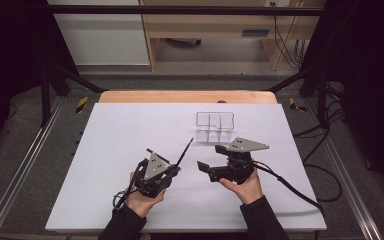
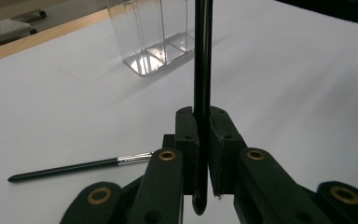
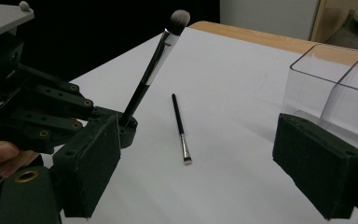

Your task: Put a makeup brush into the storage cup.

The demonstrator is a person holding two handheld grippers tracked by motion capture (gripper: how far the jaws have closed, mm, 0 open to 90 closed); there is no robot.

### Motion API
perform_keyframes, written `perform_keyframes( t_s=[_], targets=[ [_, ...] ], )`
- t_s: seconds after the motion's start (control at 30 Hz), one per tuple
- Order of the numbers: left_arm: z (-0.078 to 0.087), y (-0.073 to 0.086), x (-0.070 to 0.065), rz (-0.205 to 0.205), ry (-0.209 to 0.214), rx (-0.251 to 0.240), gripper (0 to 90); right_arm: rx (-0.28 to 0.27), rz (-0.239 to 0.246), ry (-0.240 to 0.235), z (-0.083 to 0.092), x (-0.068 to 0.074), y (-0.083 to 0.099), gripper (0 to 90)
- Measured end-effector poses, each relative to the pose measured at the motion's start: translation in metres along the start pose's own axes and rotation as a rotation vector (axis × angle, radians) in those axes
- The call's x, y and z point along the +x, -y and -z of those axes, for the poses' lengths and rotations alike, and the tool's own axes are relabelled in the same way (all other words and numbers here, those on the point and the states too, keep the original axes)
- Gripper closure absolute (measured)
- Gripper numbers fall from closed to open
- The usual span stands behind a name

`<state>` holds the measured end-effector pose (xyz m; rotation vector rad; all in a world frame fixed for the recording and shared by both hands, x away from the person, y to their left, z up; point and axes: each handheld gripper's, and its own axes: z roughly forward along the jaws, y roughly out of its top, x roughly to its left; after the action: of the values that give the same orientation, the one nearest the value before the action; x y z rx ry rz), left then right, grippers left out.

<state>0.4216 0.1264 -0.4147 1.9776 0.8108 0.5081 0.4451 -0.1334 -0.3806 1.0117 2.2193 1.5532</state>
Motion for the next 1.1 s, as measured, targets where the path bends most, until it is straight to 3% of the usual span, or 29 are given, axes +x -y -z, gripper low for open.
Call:
perform_keyframes(
  t_s=[0.17, 0.73, 0.93, 1.1],
  targets=[
    [-0.001, -0.003, -0.003, 0.026, -0.003, -0.015, 83.0, 0.002, 0.004, 0.0, -0.003, 0.003, -0.003, 16.4],
    [-0.005, -0.001, -0.012, 0.082, -0.028, -0.023, 83.0, -0.065, -0.051, 0.004, -0.004, 0.006, -0.006, 18.4],
    [-0.005, 0.004, -0.015, 0.142, -0.018, -0.065, 83.0, -0.063, -0.073, -0.014, -0.01, 0.009, -0.005, 21.1],
    [-0.005, 0.01, -0.017, 0.164, -0.023, -0.073, 83.0, -0.07, -0.099, -0.031, -0.016, 0.011, -0.001, 25.3]
  ],
)
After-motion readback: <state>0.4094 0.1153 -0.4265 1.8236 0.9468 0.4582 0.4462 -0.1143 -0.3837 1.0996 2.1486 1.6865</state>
